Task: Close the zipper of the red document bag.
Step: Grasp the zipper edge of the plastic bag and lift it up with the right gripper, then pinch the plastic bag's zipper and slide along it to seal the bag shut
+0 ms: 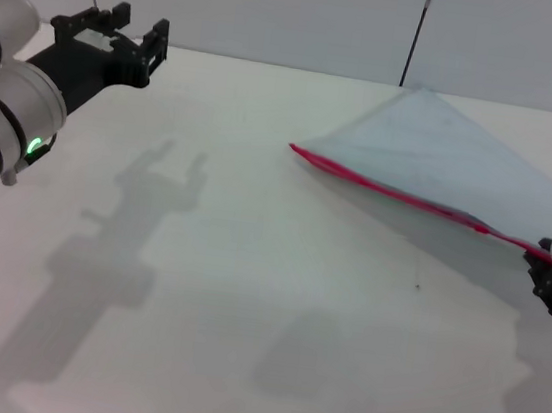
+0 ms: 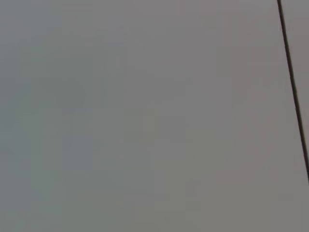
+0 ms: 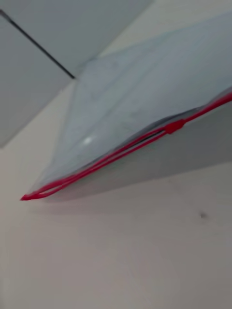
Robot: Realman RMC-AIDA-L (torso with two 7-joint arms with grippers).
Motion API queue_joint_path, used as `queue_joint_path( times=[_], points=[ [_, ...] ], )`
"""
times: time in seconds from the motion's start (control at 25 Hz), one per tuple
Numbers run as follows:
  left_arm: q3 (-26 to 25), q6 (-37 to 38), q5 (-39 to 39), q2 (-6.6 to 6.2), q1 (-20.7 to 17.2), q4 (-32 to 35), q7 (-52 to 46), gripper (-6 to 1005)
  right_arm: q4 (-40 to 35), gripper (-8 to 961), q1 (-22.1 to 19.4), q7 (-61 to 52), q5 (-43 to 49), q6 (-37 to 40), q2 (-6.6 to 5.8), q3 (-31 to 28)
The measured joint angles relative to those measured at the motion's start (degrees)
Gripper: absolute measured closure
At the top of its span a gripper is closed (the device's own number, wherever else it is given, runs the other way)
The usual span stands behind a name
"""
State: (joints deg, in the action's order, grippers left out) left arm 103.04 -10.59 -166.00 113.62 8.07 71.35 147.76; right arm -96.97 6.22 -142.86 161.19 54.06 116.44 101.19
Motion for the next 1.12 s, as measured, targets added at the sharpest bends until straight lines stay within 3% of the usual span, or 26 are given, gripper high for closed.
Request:
queue_joint_path(
  times=[0.24,0.28,0.32,0.52,0.64,0.88,1.12],
  points=[
    [0.9,-3.2,0.2,-2.25,0.3,-0.5,-4.1,523,-3.8,811,-2.5,-0.1,-0.2,-2.4,0.01,1.3],
    [2.1,-5.2,0.4,-3.98,1.1,-1.2,-5.2,523,-4.2,822,-2.7,-0.1,-0.2,-2.6,0.01,1.6],
    [2.4,-5.5,0.5,-4.38,1.3,-1.3,-5.4,523,-4.6,832,-2.9,-0.1,-0.2,-2.8,0.02,1.8],
    [8.7,-8.5,4.7,-10.12,6.2,-2.7,-11.1,577,-5.1,887,-3.1,-0.1,-0.4,-3.5,-0.05,2.6],
    [11.0,-11.7,10.5,-11.88,9.6,-4.8,-14.9,574,-5.1,904,-3.0,-0.1,-0.6,-3.7,-0.07,3.1],
    [10.2,-19.7,26.7,-12.00,16.9,-11.4,-19.9,570,-5.2,905,-2.3,0.0,-1.0,-3.7,-0.08,4.2],
    [3.2,-31.9,39.3,-9.04,25.0,-22.3,-20.3,532,-5.2,906,-1.2,0.9,-4.3,-4.4,-0.32,5.0]
  ],
)
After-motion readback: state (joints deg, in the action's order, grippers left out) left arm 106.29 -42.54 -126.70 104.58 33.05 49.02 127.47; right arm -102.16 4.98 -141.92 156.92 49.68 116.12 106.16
